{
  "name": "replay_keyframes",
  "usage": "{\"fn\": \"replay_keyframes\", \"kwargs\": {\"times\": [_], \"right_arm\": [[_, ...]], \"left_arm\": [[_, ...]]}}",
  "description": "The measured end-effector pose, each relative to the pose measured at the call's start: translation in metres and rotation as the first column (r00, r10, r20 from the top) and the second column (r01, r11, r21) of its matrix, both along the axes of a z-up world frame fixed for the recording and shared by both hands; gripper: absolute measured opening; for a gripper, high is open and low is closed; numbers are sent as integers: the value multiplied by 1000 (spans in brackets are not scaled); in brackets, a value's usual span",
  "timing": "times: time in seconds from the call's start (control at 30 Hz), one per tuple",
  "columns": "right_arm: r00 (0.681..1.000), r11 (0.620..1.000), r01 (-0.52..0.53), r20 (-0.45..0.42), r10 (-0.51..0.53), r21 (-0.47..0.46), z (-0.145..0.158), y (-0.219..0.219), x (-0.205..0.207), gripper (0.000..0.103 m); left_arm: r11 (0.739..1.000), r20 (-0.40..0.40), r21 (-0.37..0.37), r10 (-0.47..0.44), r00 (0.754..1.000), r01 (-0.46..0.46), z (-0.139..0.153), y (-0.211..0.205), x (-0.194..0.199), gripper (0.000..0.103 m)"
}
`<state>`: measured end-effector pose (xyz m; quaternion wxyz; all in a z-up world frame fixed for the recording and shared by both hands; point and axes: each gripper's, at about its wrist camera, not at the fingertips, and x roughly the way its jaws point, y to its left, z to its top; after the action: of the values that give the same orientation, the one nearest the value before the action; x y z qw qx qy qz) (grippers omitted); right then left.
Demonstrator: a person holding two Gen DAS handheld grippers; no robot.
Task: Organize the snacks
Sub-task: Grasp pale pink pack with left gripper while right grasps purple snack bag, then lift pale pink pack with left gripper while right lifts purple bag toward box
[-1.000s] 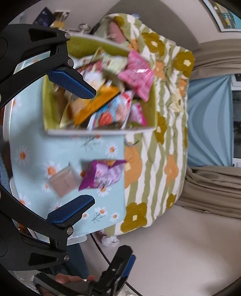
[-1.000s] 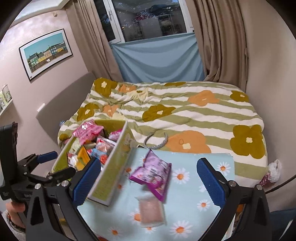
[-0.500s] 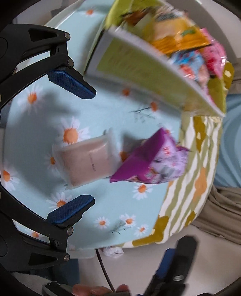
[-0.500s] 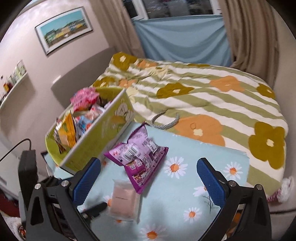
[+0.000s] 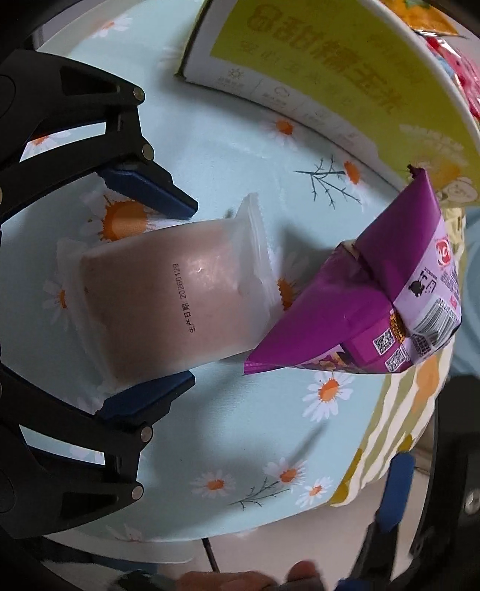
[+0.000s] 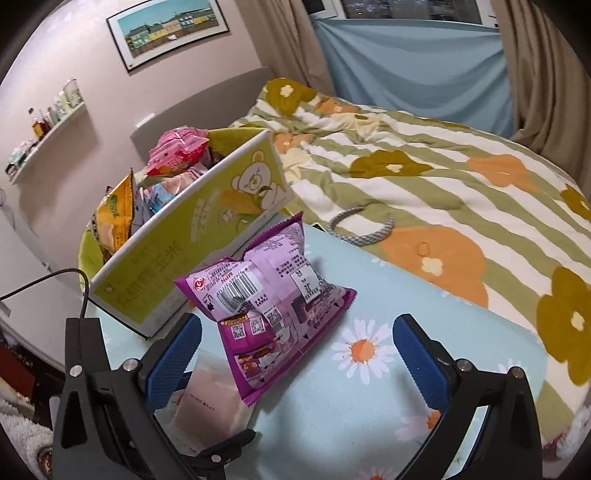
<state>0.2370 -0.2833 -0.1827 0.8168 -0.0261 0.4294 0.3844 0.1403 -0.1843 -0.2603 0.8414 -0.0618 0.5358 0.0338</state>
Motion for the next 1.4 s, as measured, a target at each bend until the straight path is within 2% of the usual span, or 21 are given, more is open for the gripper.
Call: {"fn": "replay_keyframes", "kwargs": {"times": [0.07, 0.17, 0.47, 0.57, 0.7, 0.9, 1.03, 1.13, 1.2, 1.27, 1.4], "right_arm": [[1000, 1000, -29, 13, 29, -4, -2, 3, 4, 103], [997, 997, -79, 24, 79, -4, -5, 10, 10, 103], [977, 979, -203, 56, 203, -12, -13, 34, 14, 103], [964, 967, -249, 85, 253, -55, -13, 42, 12, 103], [933, 940, -313, 141, 331, -134, -12, 49, 4, 103], [851, 861, -425, 202, 485, -279, -14, 59, -10, 103], [809, 821, -469, 215, 547, -326, -22, 67, -16, 103], [788, 805, -481, 231, 571, -348, -31, 73, -19, 103], [795, 806, -469, 225, 563, -361, -37, 76, -18, 101], [808, 811, -468, 201, 553, -352, -44, 78, -15, 86], [839, 833, -446, 170, 516, -326, -50, 75, -11, 72]], "left_arm": [[1000, 10, 4, -11, 1000, 11, 0, 1, -2, 70], [1000, 3, 15, -15, 1000, 15, 2, 7, -3, 64], [999, -13, 34, 27, 1000, -27, 2, 42, -12, 63], [998, -14, 41, 39, 999, -39, 3, 50, -16, 63], [998, -15, 42, 57, 998, -56, 3, 64, -20, 63], [997, -12, 40, 68, 998, -68, 3, 79, -24, 63], [996, -12, 56, 65, 998, -64, 1, 70, -17, 63], [996, -12, 58, 64, 998, -63, 2, 66, -17, 63], [996, -13, 60, 62, 998, -61, 2, 66, -17, 63], [996, -13, 63, 61, 998, -60, 4, 64, -21, 63], [996, -14, 66, 60, 998, -59, 2, 64, -17, 62]]}}
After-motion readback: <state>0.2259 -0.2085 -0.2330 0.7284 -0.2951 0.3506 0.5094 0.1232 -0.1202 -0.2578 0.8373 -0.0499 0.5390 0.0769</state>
